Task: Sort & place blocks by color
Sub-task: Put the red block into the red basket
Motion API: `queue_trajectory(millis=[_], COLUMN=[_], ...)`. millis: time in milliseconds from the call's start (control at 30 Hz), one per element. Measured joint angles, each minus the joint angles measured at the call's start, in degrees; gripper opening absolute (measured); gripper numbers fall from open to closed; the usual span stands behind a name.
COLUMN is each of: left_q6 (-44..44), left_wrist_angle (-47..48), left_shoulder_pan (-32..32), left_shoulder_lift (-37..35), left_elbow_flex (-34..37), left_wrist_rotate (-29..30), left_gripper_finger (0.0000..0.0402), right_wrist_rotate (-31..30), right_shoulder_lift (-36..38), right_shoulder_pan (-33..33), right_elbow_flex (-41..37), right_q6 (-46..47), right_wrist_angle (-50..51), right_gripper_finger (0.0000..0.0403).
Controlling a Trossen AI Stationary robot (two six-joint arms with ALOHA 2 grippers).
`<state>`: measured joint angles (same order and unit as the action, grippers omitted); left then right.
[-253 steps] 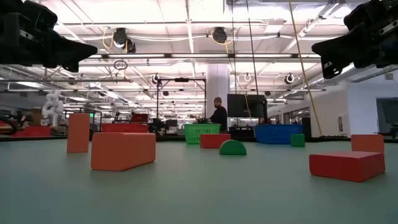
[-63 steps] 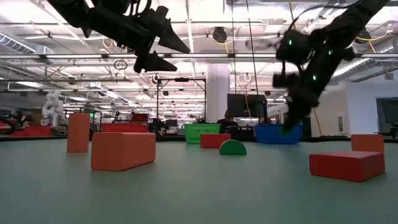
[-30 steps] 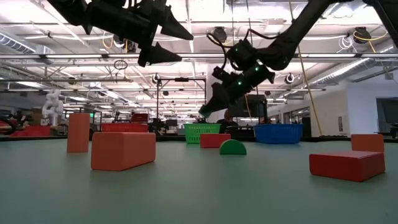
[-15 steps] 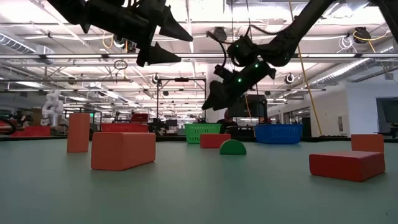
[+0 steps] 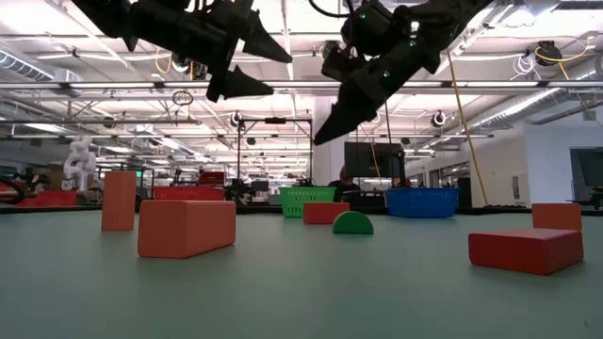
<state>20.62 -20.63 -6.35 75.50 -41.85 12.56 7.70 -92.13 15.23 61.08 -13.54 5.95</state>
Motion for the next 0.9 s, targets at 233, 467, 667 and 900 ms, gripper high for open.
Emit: queue_trajectory(millis=[233, 467, 667, 900], left_q6=[0.7, 0.6, 0.5, 0.1], left_wrist_angle=[0.5, 0.9, 1.6, 2.6], left_shoulder_pan=[1.0, 1.0, 1.0, 1.1], left_shoulder_lift=[0.0, 0.0, 0.0, 0.0], left_elbow_flex=[0.0, 0.0, 0.0, 0.0], left_wrist_rotate=[0.0, -0.1, -0.2, -0.2], left_gripper_finger=[0.0374, 0.0374, 0.0374, 0.0374], right_wrist_rotate=[-0.2, -0.2, -4.5, -6.2], right_shoulder_lift=[-4.0, -10.4, -12.9, -12.5], right_shoulder_pan=[-1.1, -2.3, -2.9, -3.4], right_elbow_flex=[0.0, -1.1, -1.1, -1.1], right_q6=[-0.9, -1.9, -2.3, -4.0], right_wrist_angle=[1.6, 1.1, -1.6, -1.1], right_gripper_finger=[0.0339, 0.0338, 0.0322, 0.0165])
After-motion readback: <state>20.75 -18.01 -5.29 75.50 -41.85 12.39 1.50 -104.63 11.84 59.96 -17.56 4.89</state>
